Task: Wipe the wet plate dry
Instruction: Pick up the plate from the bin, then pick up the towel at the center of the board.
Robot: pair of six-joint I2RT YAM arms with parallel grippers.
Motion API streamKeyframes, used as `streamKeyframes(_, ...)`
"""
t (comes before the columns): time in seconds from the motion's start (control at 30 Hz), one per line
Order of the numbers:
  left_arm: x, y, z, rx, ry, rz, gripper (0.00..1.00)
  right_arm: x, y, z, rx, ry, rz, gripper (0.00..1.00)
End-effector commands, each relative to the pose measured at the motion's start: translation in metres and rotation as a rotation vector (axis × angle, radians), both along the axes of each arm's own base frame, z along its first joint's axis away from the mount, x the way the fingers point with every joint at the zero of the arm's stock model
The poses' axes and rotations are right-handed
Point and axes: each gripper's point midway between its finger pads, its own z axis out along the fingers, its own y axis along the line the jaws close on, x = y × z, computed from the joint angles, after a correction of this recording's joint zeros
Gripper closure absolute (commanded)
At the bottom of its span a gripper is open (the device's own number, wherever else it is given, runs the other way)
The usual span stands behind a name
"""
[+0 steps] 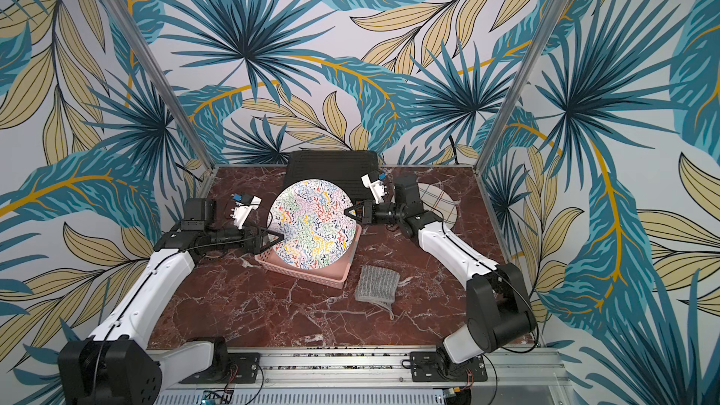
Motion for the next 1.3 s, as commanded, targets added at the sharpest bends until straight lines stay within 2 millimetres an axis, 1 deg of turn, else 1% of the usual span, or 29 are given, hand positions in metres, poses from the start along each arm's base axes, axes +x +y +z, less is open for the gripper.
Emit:
streamKeyframes(0.0,-0.001,-0.009,0.027,-0.104,-0.04,-0.062,0.1,-0.008,0.006,0.028,0.089,-0.081,0.073,1.0)
streamKeyframes(0.13,0.0,-0.01,0.028,-0.118,-0.032,-0.072,0.22,-0.007,0.008,0.026,0.1,-0.08,0.086,1.0)
streamKeyframes(0.2,0.0,-0.012,0.03,-0.13,-0.029,-0.081,0.3,-0.006,0.009,0.022,0.096,-0.072,0.089,1.0)
streamKeyframes(0.27,-0.001,-0.013,0.033,-0.143,-0.028,-0.084,0.41,-0.004,0.009,0.016,0.087,-0.057,0.09,1.0)
streamKeyframes(0.43,-0.001,-0.013,0.038,-0.151,-0.031,-0.075,0.8,0.001,0.005,-0.002,0.024,-0.03,0.05,1.0)
streamKeyframes(0.5,0.001,-0.011,0.037,-0.135,-0.033,-0.058,0.98,0.005,0.0,-0.011,-0.029,-0.016,0.005,0.99)
streamKeyframes(0.53,0.003,-0.009,0.037,-0.123,-0.036,-0.044,1.0,0.007,-0.004,-0.016,-0.06,-0.001,-0.022,0.94)
streamKeyframes(0.57,0.004,-0.009,0.036,-0.117,-0.034,-0.039,1.0,0.011,-0.007,-0.019,-0.088,0.009,-0.05,0.86)
streamKeyframes(0.63,0.006,-0.008,0.037,-0.11,-0.04,-0.034,1.0,0.014,-0.015,-0.023,-0.131,0.032,-0.108,0.83)
streamKeyframes(0.67,0.006,-0.008,0.038,-0.11,-0.041,-0.033,1.0,0.015,-0.021,-0.027,-0.159,0.046,-0.145,0.79)
streamKeyframes(0.7,0.007,-0.008,0.039,-0.11,-0.046,-0.033,1.0,0.015,-0.027,-0.029,-0.19,0.055,-0.18,0.7)
streamKeyframes(0.73,0.007,-0.008,0.039,-0.109,-0.049,-0.033,1.0,0.013,-0.035,-0.034,-0.231,0.073,-0.221,0.59)
streamKeyframes(0.77,0.007,-0.007,0.04,-0.105,-0.054,-0.032,1.0,0.009,-0.045,-0.043,-0.286,0.102,-0.27,0.49)
streamKeyframes(0.8,0.007,-0.007,0.04,-0.097,-0.06,-0.031,1.0,0.005,-0.058,-0.047,-0.343,0.115,-0.329,0.44)
streamKeyframes(0.83,0.008,-0.006,0.04,-0.089,-0.064,-0.027,1.0,-0.003,-0.068,-0.054,-0.4,0.136,-0.367,0.41)
streamKeyframes(0.9,0.008,-0.005,0.039,-0.071,-0.077,-0.026,1.0,-0.017,-0.093,-0.066,-0.54,0.162,-0.479,0.37)
streamKeyframes(0.97,0.007,-0.005,0.04,-0.059,-0.09,-0.031,1.0,-0.04,-0.117,-0.086,-0.697,0.219,-0.575,0.37)
streamKeyframes(1.0,0.006,-0.004,0.04,-0.052,-0.098,-0.033,1.0,-0.055,-0.123,-0.096,-0.773,0.237,-0.598,0.37)
streamKeyframes(1.07,0.006,-0.004,0.04,-0.045,-0.105,-0.033,1.0,-0.076,-0.128,-0.109,-0.872,0.256,-0.621,0.37)
streamKeyframes(1.17,0.006,-0.004,0.039,-0.042,-0.109,-0.033,1.0,-0.102,-0.125,-0.127,-0.968,0.263,-0.63,0.37)
streamKeyframes(1.27,0.005,-0.004,0.038,-0.04,-0.109,-0.034,1.0,-0.115,-0.122,-0.14,-1.033,0.24,-0.644,0.37)
